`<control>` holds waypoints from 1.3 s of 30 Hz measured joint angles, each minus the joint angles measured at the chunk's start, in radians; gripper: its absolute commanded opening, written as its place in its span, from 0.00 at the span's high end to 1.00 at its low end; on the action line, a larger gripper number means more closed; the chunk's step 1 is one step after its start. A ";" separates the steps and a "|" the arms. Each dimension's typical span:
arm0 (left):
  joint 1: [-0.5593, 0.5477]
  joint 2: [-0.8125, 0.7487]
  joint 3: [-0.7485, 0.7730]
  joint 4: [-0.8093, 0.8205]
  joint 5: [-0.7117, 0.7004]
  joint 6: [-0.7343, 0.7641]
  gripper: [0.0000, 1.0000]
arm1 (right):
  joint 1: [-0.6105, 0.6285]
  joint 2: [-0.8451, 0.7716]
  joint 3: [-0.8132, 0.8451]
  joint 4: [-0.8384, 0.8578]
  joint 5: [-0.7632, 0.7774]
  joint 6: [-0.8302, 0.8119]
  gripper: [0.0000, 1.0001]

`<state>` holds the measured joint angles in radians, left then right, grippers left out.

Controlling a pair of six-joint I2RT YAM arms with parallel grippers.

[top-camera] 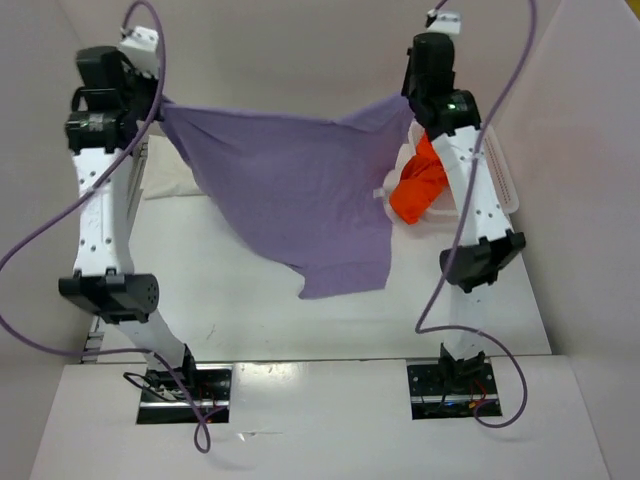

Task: Fold and stack the t-shirts
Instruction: Flatten out the tshirt

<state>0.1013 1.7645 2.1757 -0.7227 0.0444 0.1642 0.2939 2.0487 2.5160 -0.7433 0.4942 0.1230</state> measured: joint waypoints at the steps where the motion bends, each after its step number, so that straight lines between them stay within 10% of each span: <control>1: 0.000 -0.029 0.043 -0.018 -0.005 0.010 1.00 | 0.000 -0.039 0.000 -0.004 0.006 -0.001 1.00; 7: 0.000 -0.297 0.174 -0.062 -0.030 0.043 1.00 | 0.061 -0.347 -0.033 0.031 0.118 -0.049 1.00; 16: 0.023 -0.443 0.180 -0.096 -0.045 0.047 1.00 | 0.470 -0.565 -0.182 0.304 0.541 -0.378 1.00; 33: 0.027 -0.276 0.257 -0.121 -0.064 0.040 1.00 | 0.481 -0.578 -0.299 0.535 0.686 -0.634 1.00; 39: 0.027 -0.198 0.068 -0.086 -0.025 0.035 1.00 | 0.412 -0.426 -0.344 0.521 0.641 -0.544 1.00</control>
<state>0.1280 1.5665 2.2440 -0.8089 0.0196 0.1993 0.7059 1.6226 2.1723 -0.2226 1.1351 -0.4213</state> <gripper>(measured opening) 0.014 0.008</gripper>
